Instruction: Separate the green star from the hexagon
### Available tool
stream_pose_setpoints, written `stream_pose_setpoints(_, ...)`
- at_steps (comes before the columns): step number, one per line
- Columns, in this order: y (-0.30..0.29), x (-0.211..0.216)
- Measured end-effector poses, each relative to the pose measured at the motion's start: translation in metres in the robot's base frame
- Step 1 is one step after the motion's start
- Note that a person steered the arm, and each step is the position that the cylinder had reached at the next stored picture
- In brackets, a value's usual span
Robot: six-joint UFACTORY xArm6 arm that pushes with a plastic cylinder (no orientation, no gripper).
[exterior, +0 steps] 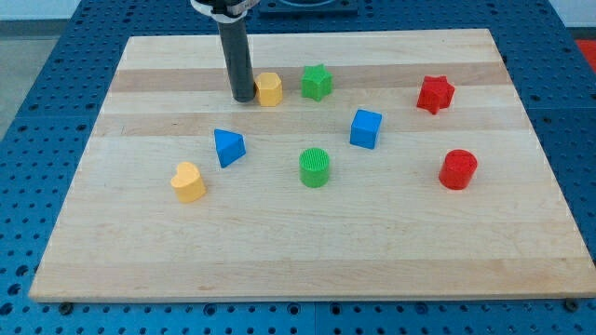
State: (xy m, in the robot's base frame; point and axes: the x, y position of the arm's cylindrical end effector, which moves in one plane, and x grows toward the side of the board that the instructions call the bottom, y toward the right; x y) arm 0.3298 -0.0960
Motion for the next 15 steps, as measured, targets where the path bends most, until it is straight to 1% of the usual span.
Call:
stream_pose_setpoints(1,0.035,-0.004)
stream_pose_setpoints(3,0.042,-0.007)
stream_pose_setpoints(4,0.017,-0.011)
stream_pose_setpoints(5,0.025,-0.065)
stream_pose_setpoints(6,0.095,-0.045)
stream_pose_setpoints(7,0.113,-0.023)
stream_pose_setpoints(8,0.113,0.009)
stream_pose_setpoints(9,0.1,0.019)
stream_pose_setpoints(10,0.098,0.006)
stream_pose_setpoints(11,0.139,-0.002)
stream_pose_setpoints(12,0.16,0.007)
stream_pose_setpoints(13,0.16,-0.016)
stream_pose_setpoints(14,0.13,-0.038)
stream_pose_setpoints(15,0.128,-0.039)
